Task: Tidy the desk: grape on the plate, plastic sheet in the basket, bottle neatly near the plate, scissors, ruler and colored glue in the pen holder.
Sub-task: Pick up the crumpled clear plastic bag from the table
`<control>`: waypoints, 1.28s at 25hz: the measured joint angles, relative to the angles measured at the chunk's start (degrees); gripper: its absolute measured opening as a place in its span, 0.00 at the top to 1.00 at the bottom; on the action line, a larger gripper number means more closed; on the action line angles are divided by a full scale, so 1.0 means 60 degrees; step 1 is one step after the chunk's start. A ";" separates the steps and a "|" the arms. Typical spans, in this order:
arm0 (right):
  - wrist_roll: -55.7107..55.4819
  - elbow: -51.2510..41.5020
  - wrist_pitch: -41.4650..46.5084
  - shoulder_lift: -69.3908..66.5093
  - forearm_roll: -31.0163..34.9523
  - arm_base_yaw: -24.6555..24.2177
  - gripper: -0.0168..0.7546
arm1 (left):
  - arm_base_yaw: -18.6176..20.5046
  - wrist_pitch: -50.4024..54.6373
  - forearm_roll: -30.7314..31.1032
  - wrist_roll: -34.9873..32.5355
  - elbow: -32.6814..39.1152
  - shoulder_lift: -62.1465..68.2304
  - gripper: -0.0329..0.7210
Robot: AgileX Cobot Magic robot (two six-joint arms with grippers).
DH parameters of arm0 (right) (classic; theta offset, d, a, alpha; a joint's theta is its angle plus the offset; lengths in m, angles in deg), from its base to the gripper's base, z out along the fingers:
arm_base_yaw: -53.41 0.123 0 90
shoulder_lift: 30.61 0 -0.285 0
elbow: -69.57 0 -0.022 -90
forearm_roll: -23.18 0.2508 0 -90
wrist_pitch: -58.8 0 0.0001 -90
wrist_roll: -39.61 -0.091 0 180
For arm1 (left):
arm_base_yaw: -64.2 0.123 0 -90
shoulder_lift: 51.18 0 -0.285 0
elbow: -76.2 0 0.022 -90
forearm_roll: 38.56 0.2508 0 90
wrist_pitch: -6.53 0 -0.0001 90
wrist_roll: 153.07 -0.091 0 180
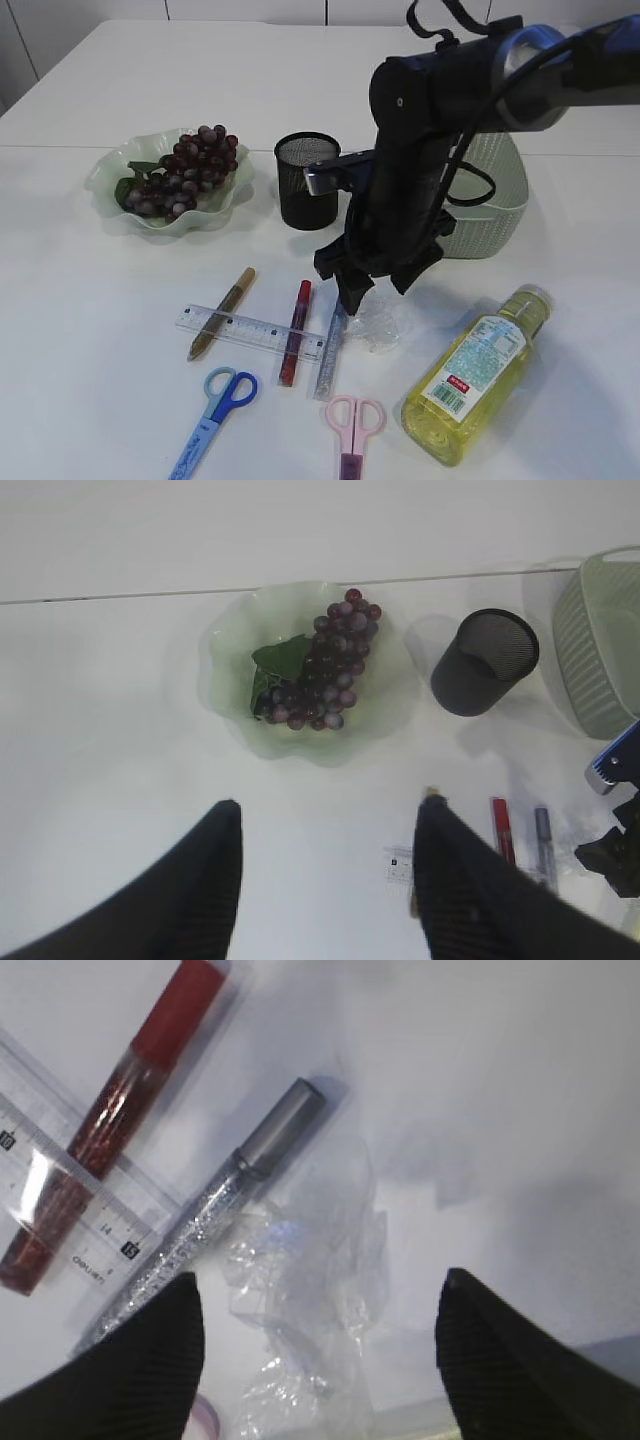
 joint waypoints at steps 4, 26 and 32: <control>0.0000 0.0110 0.0095 -0.0093 -0.0121 0.0000 0.25 | 0.0000 0.0000 0.0000 0.0000 0.0000 0.0000 0.42; 0.0000 0.0128 0.0501 -0.0387 -0.0482 0.0000 0.25 | 0.0000 0.0000 0.0194 0.0000 0.0000 0.0000 0.42; 0.0000 0.0128 0.0525 -0.0387 -0.0482 0.0000 0.25 | 0.0000 0.0000 0.0194 0.0000 0.0000 0.0000 0.42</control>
